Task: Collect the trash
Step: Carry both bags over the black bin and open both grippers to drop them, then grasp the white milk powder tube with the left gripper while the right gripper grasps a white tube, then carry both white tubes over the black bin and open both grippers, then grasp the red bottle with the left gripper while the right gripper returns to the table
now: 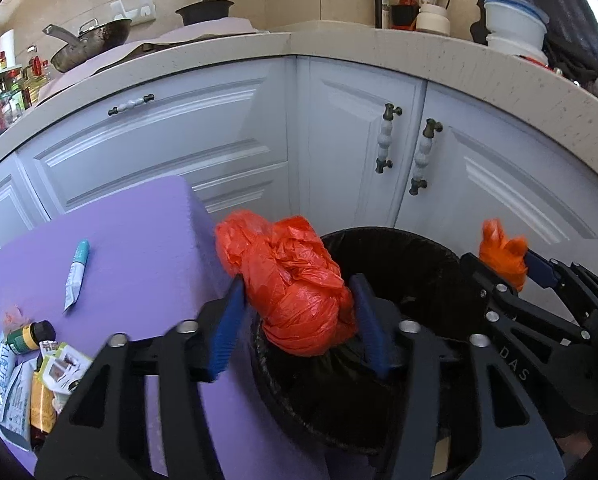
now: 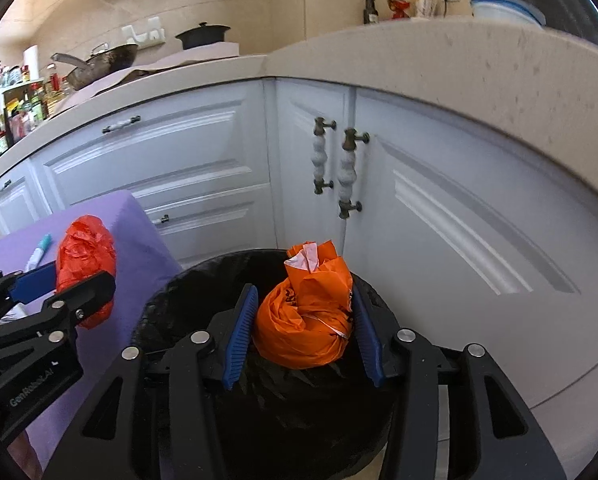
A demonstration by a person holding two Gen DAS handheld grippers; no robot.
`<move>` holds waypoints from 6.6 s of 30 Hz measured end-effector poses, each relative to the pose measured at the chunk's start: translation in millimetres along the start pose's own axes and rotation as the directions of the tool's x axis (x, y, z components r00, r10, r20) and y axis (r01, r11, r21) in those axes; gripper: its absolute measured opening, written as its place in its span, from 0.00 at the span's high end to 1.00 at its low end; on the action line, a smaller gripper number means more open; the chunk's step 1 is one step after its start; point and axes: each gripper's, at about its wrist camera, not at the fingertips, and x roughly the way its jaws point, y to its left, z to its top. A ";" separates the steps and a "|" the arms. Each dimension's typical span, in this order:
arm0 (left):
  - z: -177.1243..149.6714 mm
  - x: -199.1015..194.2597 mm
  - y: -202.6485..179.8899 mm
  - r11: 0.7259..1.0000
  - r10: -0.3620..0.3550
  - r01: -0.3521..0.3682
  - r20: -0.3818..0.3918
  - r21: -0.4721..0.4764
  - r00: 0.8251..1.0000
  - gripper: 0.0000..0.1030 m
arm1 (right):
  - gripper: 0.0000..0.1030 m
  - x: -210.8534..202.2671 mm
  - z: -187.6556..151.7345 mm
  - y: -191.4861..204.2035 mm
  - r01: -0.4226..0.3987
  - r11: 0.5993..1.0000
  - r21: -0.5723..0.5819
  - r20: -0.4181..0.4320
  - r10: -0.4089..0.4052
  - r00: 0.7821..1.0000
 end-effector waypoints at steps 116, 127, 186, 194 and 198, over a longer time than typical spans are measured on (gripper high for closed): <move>-133.3 -213.4 290.5 0.848 0.350 -0.333 -0.038 -0.413 0.936 0.74 | 0.91 -103.8 -34.2 264.8 -0.424 0.843 -0.332 -0.103 0.415 0.904; -74.8 -172.3 188.3 0.951 0.150 -0.128 0.058 -0.283 0.987 0.74 | 0.91 -92.9 -7.3 156.3 -0.226 0.952 -0.206 0.019 0.235 0.972; -74.3 -123.8 139.4 0.944 0.245 -0.251 -0.057 -0.212 0.968 0.50 | 0.57 -80.4 -12.2 77.7 -0.185 0.981 -0.063 0.040 0.188 0.981; -106.2 -132.0 177.8 0.908 0.290 -0.316 -0.130 -0.275 0.948 0.50 | 0.56 -84.9 -20.8 113.2 -0.234 0.966 -0.112 0.018 0.237 0.971; -109.7 -127.1 182.9 0.906 0.274 -0.306 -0.144 -0.292 0.951 0.49 | 0.56 -82.4 -23.6 125.7 -0.243 0.961 -0.129 0.003 0.245 0.970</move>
